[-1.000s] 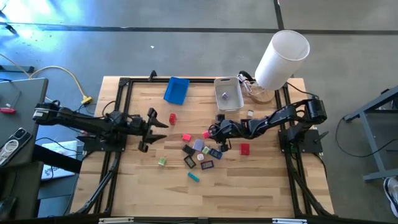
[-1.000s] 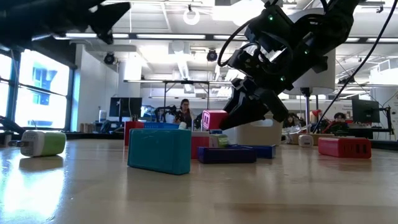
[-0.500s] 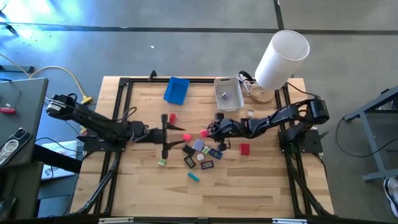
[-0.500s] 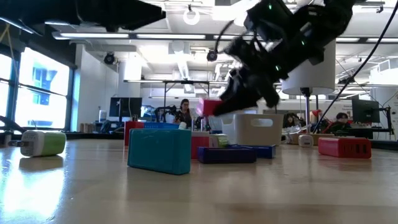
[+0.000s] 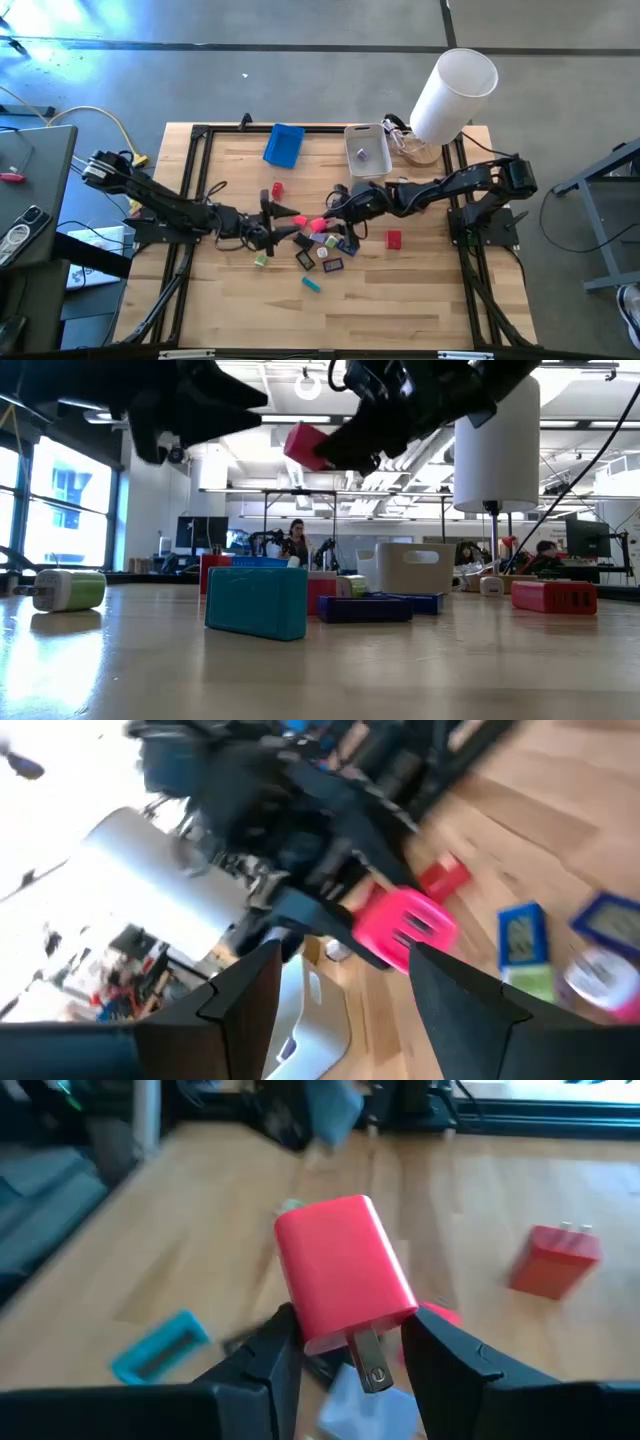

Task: Pick & Place Office items
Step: Put the right pink charger adapter into the white bin

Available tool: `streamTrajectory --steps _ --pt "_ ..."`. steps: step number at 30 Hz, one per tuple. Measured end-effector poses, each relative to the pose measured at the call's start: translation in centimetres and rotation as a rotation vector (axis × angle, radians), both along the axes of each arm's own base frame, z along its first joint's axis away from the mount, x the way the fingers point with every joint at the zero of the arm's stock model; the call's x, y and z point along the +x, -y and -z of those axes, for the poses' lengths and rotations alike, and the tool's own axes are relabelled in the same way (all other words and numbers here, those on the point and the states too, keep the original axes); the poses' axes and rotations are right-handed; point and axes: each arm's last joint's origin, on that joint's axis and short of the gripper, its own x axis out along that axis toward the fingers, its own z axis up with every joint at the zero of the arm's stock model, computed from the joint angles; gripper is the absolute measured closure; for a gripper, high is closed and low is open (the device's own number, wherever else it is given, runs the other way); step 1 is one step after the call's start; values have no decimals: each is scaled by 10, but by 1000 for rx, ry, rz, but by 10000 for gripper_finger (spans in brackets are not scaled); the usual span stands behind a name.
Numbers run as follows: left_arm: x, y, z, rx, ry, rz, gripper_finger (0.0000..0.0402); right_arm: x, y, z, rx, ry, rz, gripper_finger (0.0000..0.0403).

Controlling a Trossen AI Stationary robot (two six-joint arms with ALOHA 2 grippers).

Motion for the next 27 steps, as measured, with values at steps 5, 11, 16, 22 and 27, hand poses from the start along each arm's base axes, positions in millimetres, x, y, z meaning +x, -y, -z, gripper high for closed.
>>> streamTrajectory --steps 5,11,16,22,27 --pt "3 6 8 76 -39 5 189 1 0 -3 113 -14 -38 267" --pt "10 0 19 158 -92 -33 189 1 1 -3 157 -27 3 264" --pt "15 -3 16 227 -53 -38 189 1 2 -3 172 -30 20 265" --pt "27 1 17 267 -67 -28 189 0 2 -1 197 -52 51 265" --pt "35 5 28 299 -109 8 189 0 2 0 203 -63 48 263"
